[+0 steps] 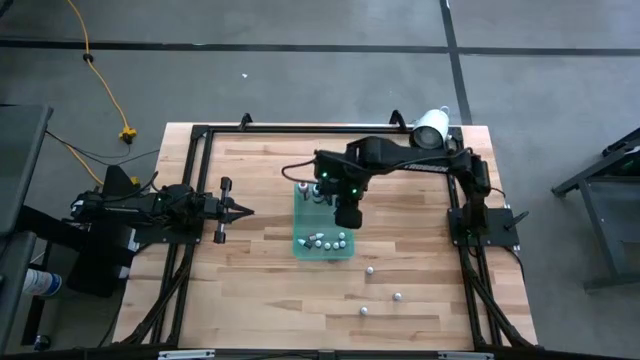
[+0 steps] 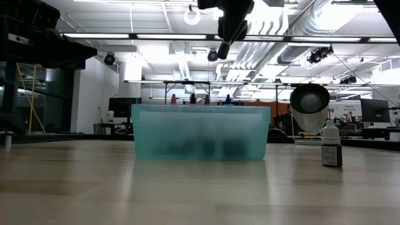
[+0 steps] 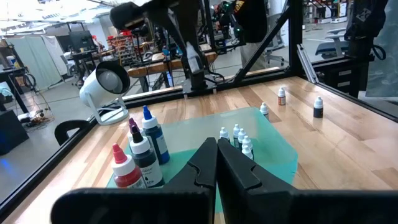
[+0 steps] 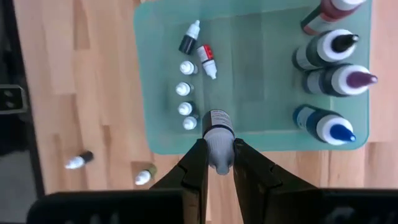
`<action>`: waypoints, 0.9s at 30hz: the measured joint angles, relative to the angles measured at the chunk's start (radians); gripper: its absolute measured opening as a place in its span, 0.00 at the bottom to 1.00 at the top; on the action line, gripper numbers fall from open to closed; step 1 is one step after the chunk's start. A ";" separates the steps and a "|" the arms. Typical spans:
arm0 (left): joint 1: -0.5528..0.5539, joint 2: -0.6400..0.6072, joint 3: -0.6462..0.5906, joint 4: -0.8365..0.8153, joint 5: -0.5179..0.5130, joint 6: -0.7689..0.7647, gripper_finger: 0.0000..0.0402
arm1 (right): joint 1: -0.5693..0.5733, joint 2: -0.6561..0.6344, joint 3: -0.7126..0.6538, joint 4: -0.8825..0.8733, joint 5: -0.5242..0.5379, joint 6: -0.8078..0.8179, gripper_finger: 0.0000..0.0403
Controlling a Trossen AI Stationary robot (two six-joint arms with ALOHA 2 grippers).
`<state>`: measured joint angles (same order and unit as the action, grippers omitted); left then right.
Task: Pick & Place food coloring
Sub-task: Put the small black food coloring bottle into the green bin
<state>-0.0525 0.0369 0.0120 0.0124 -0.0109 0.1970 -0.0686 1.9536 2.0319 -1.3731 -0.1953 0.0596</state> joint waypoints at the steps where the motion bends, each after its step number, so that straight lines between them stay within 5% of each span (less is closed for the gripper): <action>1: 0.000 0.000 0.000 0.000 0.000 0.000 0.00 | 0.005 0.008 0.000 0.000 0.007 -0.013 0.12; 27: 0.000 0.000 0.000 0.000 0.000 0.000 0.00 | 0.063 0.279 0.000 0.039 0.117 -0.129 0.12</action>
<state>-0.0524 0.0371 0.0120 0.0124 -0.0109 0.1967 -0.0053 2.2323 2.0315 -1.3337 -0.0788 -0.0698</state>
